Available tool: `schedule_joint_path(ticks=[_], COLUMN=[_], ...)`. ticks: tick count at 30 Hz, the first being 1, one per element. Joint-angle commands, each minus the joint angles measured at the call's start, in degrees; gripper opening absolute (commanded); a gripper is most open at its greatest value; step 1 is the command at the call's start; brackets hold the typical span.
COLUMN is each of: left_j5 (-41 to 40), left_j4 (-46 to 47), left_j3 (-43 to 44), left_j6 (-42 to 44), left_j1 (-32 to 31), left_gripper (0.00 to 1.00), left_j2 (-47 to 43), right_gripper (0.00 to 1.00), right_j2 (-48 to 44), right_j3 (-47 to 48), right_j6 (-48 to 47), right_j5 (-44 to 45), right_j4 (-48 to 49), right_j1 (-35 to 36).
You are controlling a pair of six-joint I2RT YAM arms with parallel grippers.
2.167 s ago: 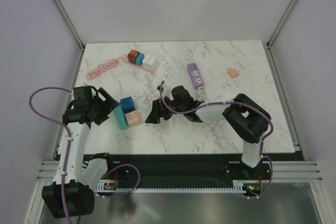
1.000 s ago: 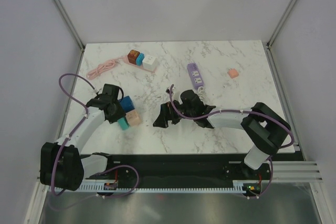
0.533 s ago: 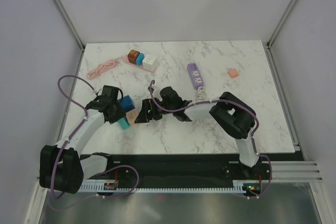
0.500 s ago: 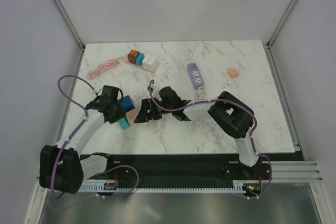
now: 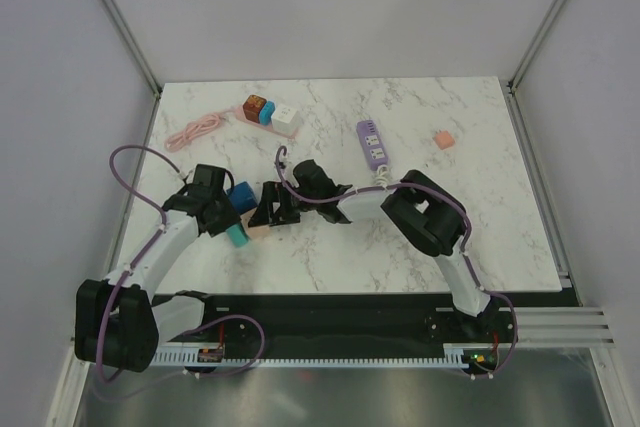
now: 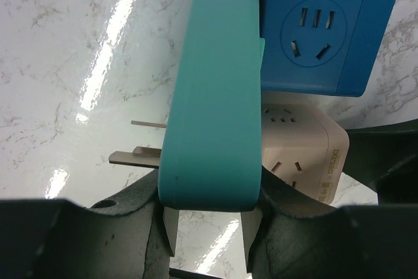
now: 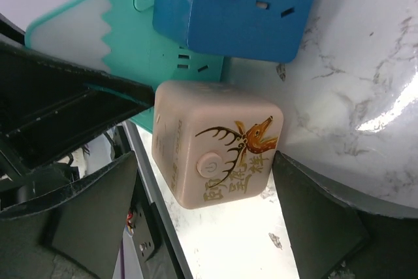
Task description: Pull the plug off the socket
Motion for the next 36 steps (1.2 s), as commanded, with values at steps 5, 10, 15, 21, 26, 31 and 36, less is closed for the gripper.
schedule_joint_path(ticks=[5,10,15,21,26,31,36], left_j5=[1.6,3.4,5.7,10.0,15.1,19.6,24.1], left_j4=[2.3,3.5,5.5,7.7,10.3,14.1,19.1], left_j3=[-0.3,-1.3,-2.8,-4.4,-5.1,-7.6,-10.0], left_j6=[-0.5,-0.3,-0.5,-1.2,-1.1,-1.1,-1.4], left_j1=[-0.1,-0.2,-0.1,-0.1,-0.2,-0.2,-0.2], left_gripper=[0.02,0.02,0.02,0.02,0.02,0.02,0.02], left_j2=[-2.2,-4.6,-9.0,-11.9,-12.6,-14.2,-15.3], right_gripper=[0.9,0.85,0.73,0.4,0.06,0.0,0.0], right_j2=[4.3,4.6,3.9,0.7,-4.8,-12.4,-19.7], right_j3=[1.1,-0.5,-2.1,-4.4,-7.5,-10.5,-16.3], right_j6=[4.6,6.7,8.2,9.6,8.8,1.1,-2.9], right_j5=[-2.5,-3.5,-3.5,-2.8,-0.7,4.9,13.5], right_j4=[3.7,8.2,11.1,13.6,12.0,3.6,1.3], right_j1=[-0.4,-0.5,-0.6,-0.4,-0.3,0.4,0.5])
